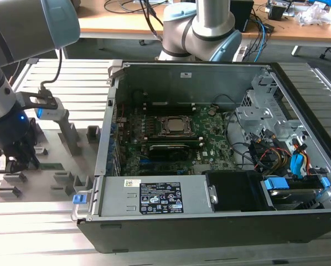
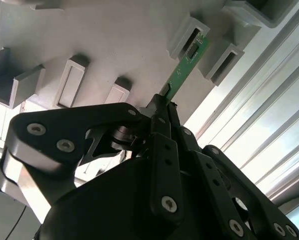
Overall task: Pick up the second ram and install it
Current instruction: 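Pick up the second ram and move it above second insertion slot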
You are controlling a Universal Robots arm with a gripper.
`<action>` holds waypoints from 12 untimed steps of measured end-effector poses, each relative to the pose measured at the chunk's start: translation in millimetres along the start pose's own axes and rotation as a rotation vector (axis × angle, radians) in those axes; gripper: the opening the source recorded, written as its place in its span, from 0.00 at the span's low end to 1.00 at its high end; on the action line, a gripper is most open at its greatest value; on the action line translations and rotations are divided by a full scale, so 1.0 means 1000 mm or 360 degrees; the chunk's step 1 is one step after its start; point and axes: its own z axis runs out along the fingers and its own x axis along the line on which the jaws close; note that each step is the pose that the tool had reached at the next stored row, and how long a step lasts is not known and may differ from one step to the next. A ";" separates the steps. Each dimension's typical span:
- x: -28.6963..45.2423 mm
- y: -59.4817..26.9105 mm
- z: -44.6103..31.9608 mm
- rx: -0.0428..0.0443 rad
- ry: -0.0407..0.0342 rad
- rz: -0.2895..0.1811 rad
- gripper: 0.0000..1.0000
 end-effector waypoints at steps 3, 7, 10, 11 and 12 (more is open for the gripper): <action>-0.0001 0.0001 -0.0033 0.0000 0.0000 0.0000 0.13; -0.0004 0.0004 -0.0098 0.0000 0.0000 0.0000 0.13; -0.0005 0.0006 -0.0147 0.0000 0.0001 0.0000 0.13; -0.0005 0.0006 -0.0164 0.0000 0.0001 0.0000 0.13; -0.0006 0.0007 -0.0181 0.0000 0.0001 0.0000 0.13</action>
